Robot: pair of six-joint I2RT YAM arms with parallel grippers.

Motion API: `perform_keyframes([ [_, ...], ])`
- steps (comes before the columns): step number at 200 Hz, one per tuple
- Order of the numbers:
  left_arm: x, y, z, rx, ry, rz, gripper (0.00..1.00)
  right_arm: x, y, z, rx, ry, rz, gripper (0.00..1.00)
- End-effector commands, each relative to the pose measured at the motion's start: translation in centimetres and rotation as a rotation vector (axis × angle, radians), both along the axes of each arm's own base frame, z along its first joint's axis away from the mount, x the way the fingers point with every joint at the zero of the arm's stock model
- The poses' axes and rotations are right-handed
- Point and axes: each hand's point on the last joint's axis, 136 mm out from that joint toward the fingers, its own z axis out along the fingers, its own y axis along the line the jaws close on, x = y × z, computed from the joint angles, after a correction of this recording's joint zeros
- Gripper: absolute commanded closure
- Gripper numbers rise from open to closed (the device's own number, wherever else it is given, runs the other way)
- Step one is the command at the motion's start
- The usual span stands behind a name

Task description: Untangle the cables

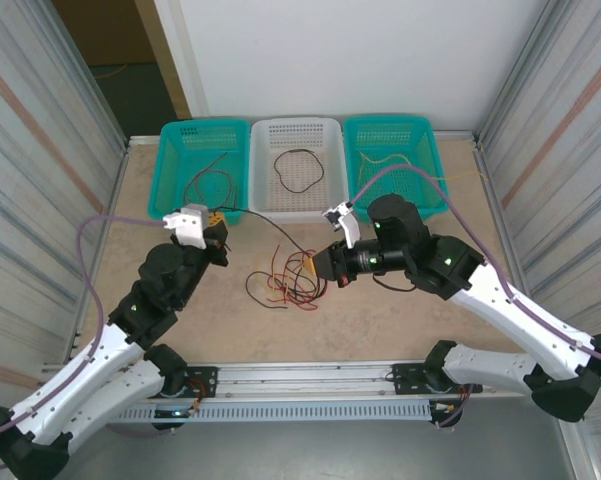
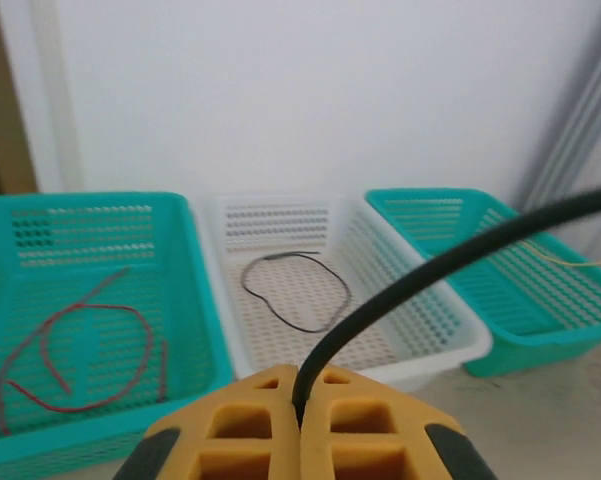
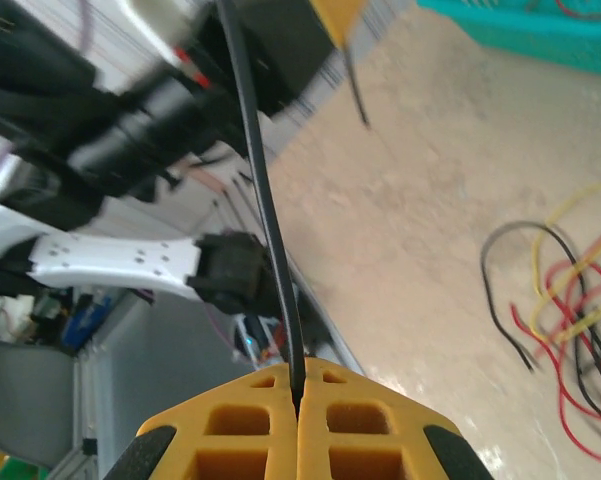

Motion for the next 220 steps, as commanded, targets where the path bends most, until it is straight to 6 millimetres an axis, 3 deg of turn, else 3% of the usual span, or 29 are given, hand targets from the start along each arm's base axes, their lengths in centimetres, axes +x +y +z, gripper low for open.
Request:
perform_keyframes([
  [1, 0.0, 1.7, 2.9, 0.041, -0.107, 0.088, 1.0, 0.1, -0.7, -3.0, -0.111, 0.018, 0.011, 0.98],
  [27, 0.7, 0.1, 2.9, 0.172, -0.098, 0.051, 1.0, 1.4, -1.5, -4.6, -0.19, 0.001, -0.029, 1.0],
  [61, 2.1, -2.3, 0.8, 0.517, -0.073, 0.145, 1.0, 3.0, -2.6, -2.2, -0.134, -0.055, -0.07, 1.0],
  [79, 2.2, -4.0, -0.5, 0.604, -0.088, 0.122, 1.0, 3.8, -3.9, -0.6, -0.098, -0.078, -0.099, 1.0],
  [96, 2.3, -4.4, -1.5, 0.619, -0.087, 0.114, 1.0, 4.3, -5.3, 0.8, -0.067, -0.101, -0.126, 0.99],
  [124, 2.8, -4.3, -2.3, 0.673, -0.074, 0.144, 1.0, 4.6, -7.3, 1.0, -0.087, -0.117, -0.169, 0.98],
  [154, 2.5, -4.8, -1.9, 0.572, -0.065, 0.114, 1.0, 5.0, -7.3, 1.0, -0.063, -0.116, -0.185, 0.97],
  [174, 2.5, -3.1, -1.6, 0.454, -0.015, 0.154, 1.0, 6.0, -7.2, 1.3, -0.057, -0.131, -0.212, 0.98],
  [191, 2.1, -1.1, -1.8, 0.332, 0.065, 0.18, 0.71, 7.4, -7.3, 2.1, -0.043, -0.149, -0.256, 0.97],
  [220, 0.6, 0.8, -2.7, 0.11, 0.152, 0.137, 0.42, 10.3, -6.3, 5.4, 0.02, -0.191, -0.292, 0.96],
])
